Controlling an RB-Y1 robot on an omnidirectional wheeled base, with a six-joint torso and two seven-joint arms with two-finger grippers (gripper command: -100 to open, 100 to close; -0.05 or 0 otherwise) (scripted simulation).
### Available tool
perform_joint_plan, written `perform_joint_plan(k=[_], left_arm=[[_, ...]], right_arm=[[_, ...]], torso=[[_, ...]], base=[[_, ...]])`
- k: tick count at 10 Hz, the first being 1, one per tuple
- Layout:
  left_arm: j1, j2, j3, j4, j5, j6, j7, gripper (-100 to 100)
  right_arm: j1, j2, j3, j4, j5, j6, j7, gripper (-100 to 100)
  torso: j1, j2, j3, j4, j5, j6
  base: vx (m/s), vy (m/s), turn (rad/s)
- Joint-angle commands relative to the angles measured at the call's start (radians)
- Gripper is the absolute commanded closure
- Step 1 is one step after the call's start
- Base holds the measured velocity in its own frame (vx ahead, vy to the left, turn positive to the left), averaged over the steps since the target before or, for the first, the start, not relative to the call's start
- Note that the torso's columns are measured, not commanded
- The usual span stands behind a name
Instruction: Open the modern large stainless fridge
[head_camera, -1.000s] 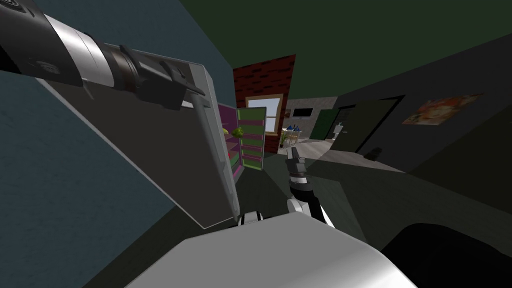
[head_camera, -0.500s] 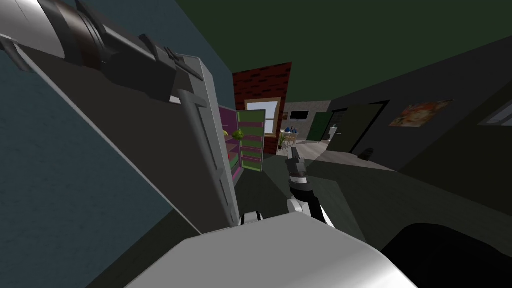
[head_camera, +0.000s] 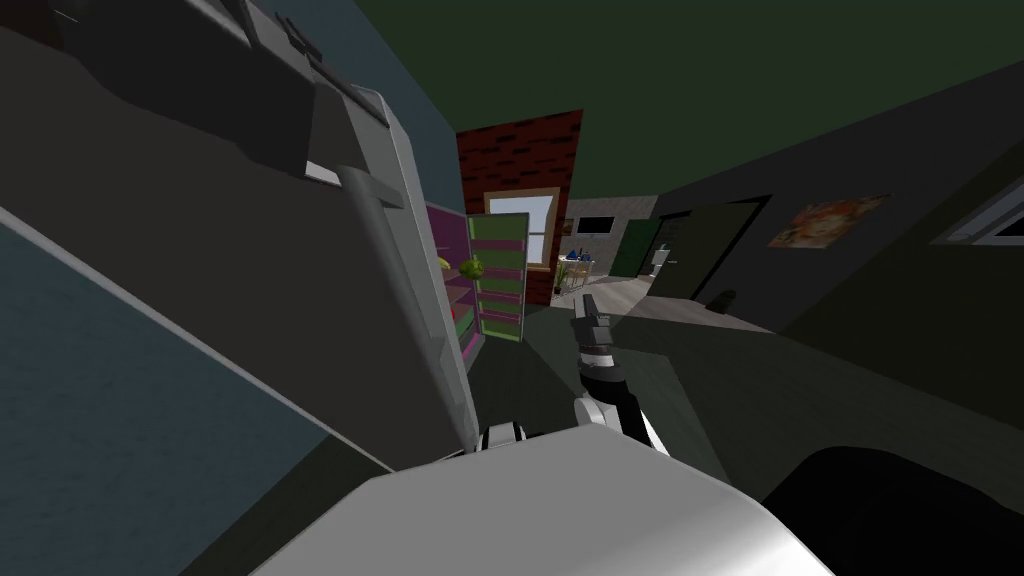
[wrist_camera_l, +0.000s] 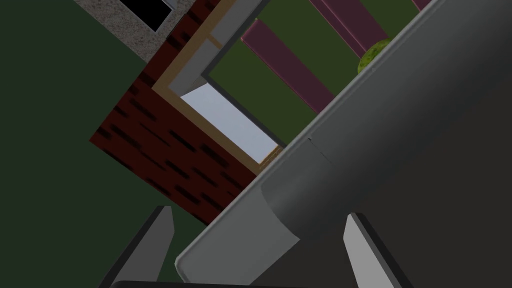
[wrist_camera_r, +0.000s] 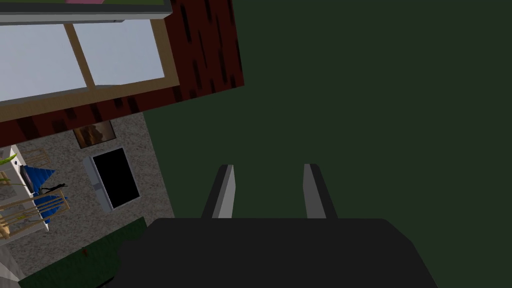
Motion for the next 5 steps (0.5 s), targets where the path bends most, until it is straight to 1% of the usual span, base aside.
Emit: perform_joint_plan(k=[1, 2, 3, 5], left_arm=[[-0.036, 0.054, 0.024, 0.017, 0.060, 0.032, 0.014, -100], [-0.021, 0.049, 0.017, 0.013, 0.048, 0.015, 0.010, -100], [-0.022, 0.052, 0.018, 0.014, 0.050, 0.015, 0.011, 0], [-0.022, 0.052, 0.018, 0.014, 0.050, 0.015, 0.011, 0]], right_arm=[[0.000, 0.000, 0.000, 0.000, 0.000, 0.000, 0.000, 0], [0.000, 0.000, 0.000, 0.000, 0.000, 0.000, 0.000, 0], [0.000, 0.000, 0.000, 0.000, 0.000, 0.000, 0.000, 0], [0.000, 0.000, 0.000, 0.000, 0.000, 0.000, 0.000, 0]], torso=[[0.000, 0.000, 0.000, 0.000, 0.000, 0.000], [-0.001, -0.001, 0.000, 0.000, 0.000, 0.000], [-0.002, 0.000, 0.000, 0.000, 0.000, 0.000], [-0.002, 0.000, 0.000, 0.000, -0.001, 0.000]], base=[[0.053, 0.025, -0.058], [0.023, 0.010, -0.007], [0.000, 0.000, 0.000], [0.000, 0.000, 0.000]])
